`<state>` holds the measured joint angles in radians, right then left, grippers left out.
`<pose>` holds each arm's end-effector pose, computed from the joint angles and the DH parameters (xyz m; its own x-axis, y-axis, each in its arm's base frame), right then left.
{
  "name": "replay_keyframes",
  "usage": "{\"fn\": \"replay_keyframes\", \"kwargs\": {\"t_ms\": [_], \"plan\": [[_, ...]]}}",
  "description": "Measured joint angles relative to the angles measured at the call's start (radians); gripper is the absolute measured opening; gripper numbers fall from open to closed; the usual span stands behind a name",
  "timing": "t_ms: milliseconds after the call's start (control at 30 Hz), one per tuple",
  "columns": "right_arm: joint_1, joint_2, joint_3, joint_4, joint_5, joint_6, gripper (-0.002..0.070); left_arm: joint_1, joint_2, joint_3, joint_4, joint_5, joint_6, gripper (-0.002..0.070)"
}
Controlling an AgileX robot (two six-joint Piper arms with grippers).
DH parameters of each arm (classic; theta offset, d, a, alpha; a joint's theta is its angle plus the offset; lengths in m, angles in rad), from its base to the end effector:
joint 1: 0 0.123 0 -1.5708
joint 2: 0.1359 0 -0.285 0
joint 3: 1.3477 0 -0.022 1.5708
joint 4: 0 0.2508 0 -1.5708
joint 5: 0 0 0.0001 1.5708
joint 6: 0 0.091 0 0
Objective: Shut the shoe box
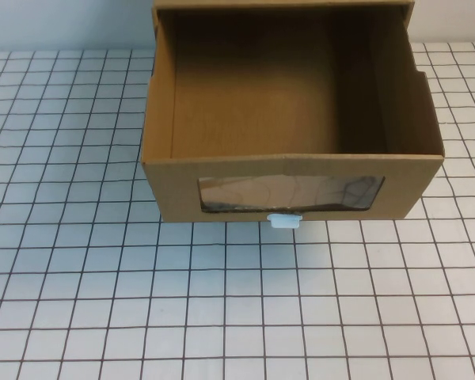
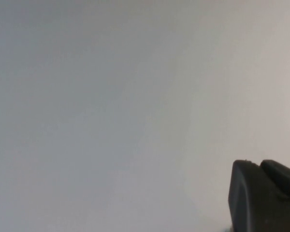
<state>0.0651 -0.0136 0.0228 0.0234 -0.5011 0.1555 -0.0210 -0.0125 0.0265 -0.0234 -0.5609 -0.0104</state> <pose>0.0416 0.0017 0.2489 0.5278 0.2099 -0.8230 -0.1504 0.9768 0.1526 0.0391 0.0003 0.2522 0.5916 -0.0426 -0.8051 0.0289 0.9991 -0.0317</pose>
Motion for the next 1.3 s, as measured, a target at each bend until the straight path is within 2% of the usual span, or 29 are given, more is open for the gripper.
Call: {"fn": "replay_keyframes", "kwargs": {"t_ms": [133,233,433,633,733,967,1100,1300], "plan": [[0.000,0.000,0.000,0.000,-0.218,0.044,-0.0013,0.000,0.000,0.000,-0.002,-0.194,-0.139,-0.0002],[0.000,0.000,-0.062,0.002,-0.244,0.071,-0.0014,0.000,-0.002,-0.025,-0.002,-0.254,-0.179,-0.0003],[0.000,0.000,-0.333,0.003,-0.120,0.088,-0.0013,0.000,0.009,-0.260,-0.002,-0.105,-0.190,-0.0002],[0.000,0.130,-0.600,0.003,-0.001,0.124,-0.0013,0.000,0.220,-0.523,0.002,0.004,-0.196,-0.0002],[0.000,0.237,-0.715,0.003,0.136,0.187,-0.0013,0.000,0.346,-0.656,0.002,0.153,-0.216,-0.0002],[0.000,0.490,-0.996,-0.023,0.755,0.171,-0.0013,0.000,0.620,-0.926,0.005,0.704,-0.233,-0.0002],[0.000,0.601,-1.022,-0.042,0.925,0.050,-0.0013,0.000,0.680,-0.941,-0.004,0.793,-0.233,-0.0002],[0.008,0.658,-1.024,0.044,1.052,0.012,-0.0014,0.000,0.740,-0.964,-0.046,0.821,-0.219,-0.0002]]}}
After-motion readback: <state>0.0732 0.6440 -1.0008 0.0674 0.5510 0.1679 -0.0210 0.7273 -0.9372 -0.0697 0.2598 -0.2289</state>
